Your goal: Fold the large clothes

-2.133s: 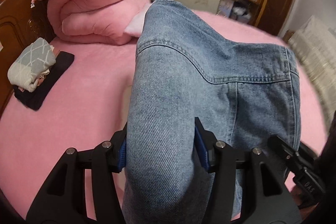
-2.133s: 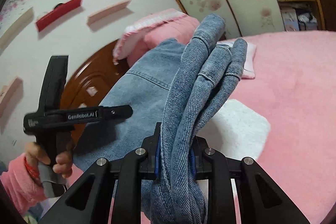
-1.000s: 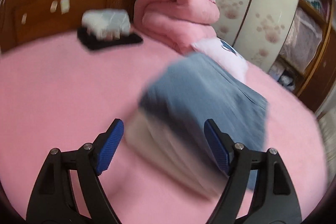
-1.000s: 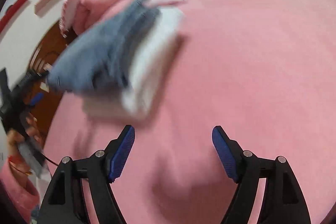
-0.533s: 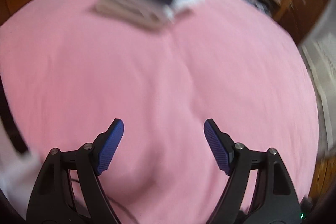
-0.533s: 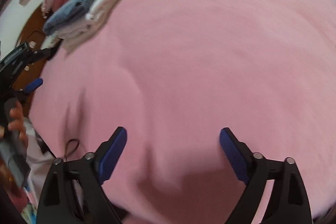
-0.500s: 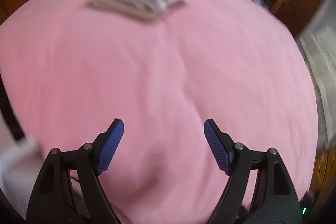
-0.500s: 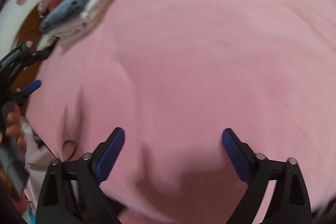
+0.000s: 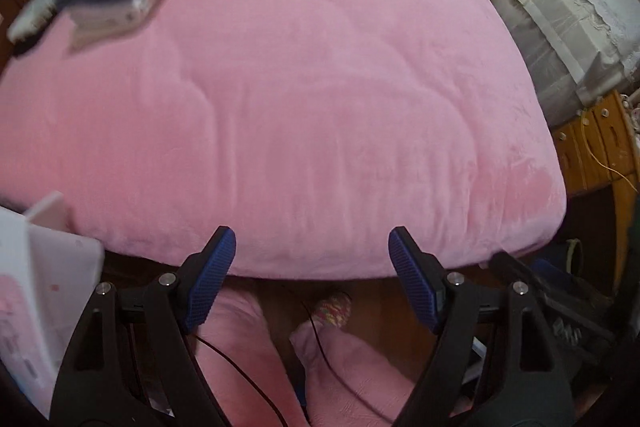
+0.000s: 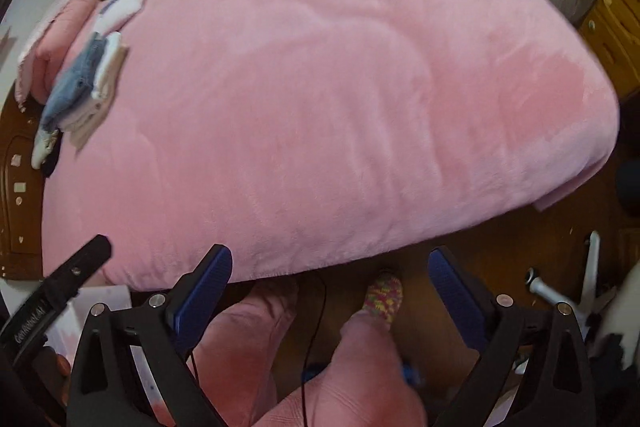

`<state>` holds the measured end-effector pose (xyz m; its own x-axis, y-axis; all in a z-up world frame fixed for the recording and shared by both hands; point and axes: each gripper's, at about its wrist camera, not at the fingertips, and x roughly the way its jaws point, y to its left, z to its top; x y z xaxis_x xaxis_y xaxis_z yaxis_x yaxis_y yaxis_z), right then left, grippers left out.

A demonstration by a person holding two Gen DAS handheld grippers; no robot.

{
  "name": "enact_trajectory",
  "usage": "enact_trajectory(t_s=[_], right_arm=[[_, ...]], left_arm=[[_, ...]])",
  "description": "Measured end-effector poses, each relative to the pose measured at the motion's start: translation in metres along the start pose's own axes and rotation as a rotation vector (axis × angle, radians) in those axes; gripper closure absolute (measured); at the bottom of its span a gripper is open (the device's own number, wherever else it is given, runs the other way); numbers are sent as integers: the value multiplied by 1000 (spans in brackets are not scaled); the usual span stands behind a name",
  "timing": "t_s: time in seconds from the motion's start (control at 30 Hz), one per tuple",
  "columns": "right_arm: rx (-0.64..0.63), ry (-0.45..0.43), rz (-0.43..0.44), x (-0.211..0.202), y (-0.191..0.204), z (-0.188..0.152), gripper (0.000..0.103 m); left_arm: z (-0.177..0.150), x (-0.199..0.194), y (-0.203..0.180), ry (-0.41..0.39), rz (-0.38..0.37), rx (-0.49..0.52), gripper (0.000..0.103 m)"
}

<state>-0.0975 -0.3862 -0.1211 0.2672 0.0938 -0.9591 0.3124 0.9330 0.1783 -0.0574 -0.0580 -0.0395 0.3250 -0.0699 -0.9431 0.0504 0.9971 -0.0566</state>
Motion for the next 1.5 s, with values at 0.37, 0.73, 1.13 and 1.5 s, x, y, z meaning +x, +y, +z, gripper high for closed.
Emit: enact_trajectory(t_s=[0.37,0.73,1.13,1.5], right_arm=[[-177,-112,26,-93,42,-11,1],[-219,-103,0,-101,65,-3,0],[-309,-146,-34,-120,98,-17,0],[-290,-203,-21,-145,115,-20,0]], left_arm=[[17,-82,-14,-118,78,-32,26],[-3,-62,14,-49,80,-105,26],[-3,-67,12,-65,141,-65,20],[-6,-78,18,-103,135,-39,1]])
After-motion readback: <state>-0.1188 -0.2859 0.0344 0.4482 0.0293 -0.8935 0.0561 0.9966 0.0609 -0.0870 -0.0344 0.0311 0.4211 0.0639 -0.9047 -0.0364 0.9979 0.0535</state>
